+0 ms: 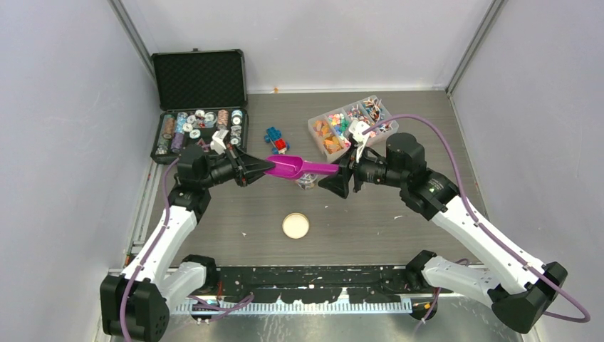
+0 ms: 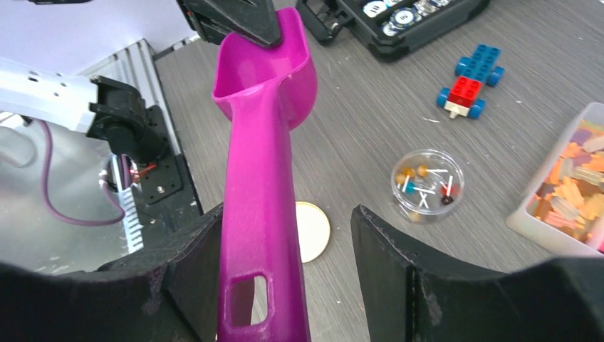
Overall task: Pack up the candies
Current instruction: Adjust the spatula.
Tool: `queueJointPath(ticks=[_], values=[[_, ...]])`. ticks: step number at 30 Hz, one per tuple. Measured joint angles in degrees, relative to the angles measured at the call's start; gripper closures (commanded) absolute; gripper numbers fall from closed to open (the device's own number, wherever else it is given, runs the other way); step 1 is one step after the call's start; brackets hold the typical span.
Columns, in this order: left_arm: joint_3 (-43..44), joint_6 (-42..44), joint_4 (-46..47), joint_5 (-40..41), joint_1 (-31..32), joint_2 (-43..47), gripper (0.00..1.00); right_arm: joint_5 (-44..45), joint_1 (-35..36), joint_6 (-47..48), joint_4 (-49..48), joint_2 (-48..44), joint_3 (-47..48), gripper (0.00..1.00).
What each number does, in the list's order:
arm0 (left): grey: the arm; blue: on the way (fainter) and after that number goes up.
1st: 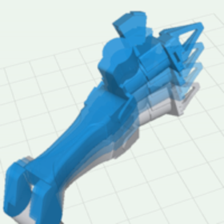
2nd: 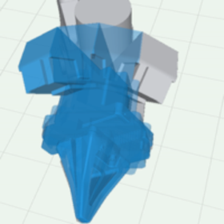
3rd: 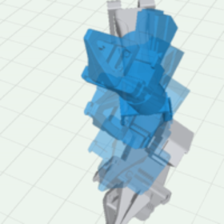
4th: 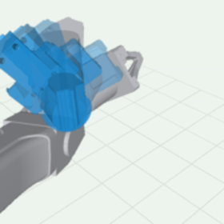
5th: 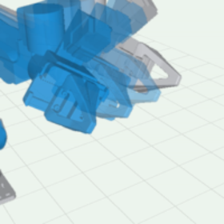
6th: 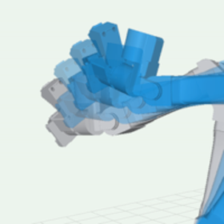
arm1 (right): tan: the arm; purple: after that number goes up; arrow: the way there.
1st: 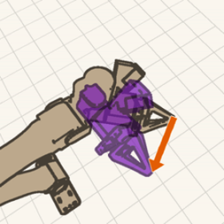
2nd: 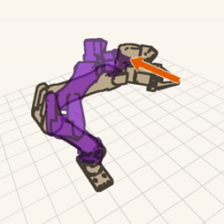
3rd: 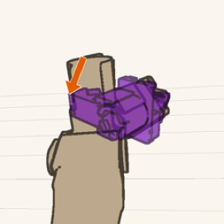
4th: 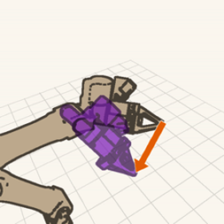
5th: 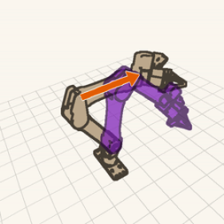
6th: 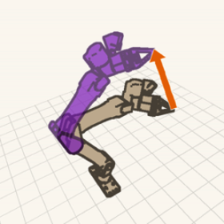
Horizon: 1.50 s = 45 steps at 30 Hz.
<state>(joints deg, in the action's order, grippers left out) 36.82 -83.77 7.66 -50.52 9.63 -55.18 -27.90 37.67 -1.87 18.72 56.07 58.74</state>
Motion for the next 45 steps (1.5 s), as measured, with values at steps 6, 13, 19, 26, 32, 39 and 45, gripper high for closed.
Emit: queueJointPath(ticks=[6,13,19,26,32,39,45], values=[[0.0,-2.93,1.18,-0.31,0.0,0.04,1.0,-1.81,-0.02,-1.31,-4.68,0.17,-1.66,0.35],[0.07,-1.14,-3.89,0.04,0.0,0.81,1.0,-1.7,-0.02,1.38,-6.97,0.17,-1.9,0.36],[0.79,2.84,-12.48,1.42,0.0,1.2,1.0,-3.32,-0.02,5.51,-6.64,0.9,-1.73,0.41],[0.79,3.17,-14.4,1.99,-0.02,1.2,1.0,-5.9,-0.02,8.07,-4.74,3.1,-0.66,0.41],[0.79,3.15,-14.47,2.14,-0.02,1.2,1.0,-6.75,-0.02,9.77,-2.69,3.82,-0.66,0.56],[0.79,3.17,-14.36,2.08,-0.02,1.18,0.8,-7.8,-0.02,10.78,-1.92,4.17,-0.35,0.99],[1.01,4.96,-14.73,2.69,-0.02,1.03,0.31,-6.12,0.0,9.84,-2.49,4.02,-0.35,1.0]])
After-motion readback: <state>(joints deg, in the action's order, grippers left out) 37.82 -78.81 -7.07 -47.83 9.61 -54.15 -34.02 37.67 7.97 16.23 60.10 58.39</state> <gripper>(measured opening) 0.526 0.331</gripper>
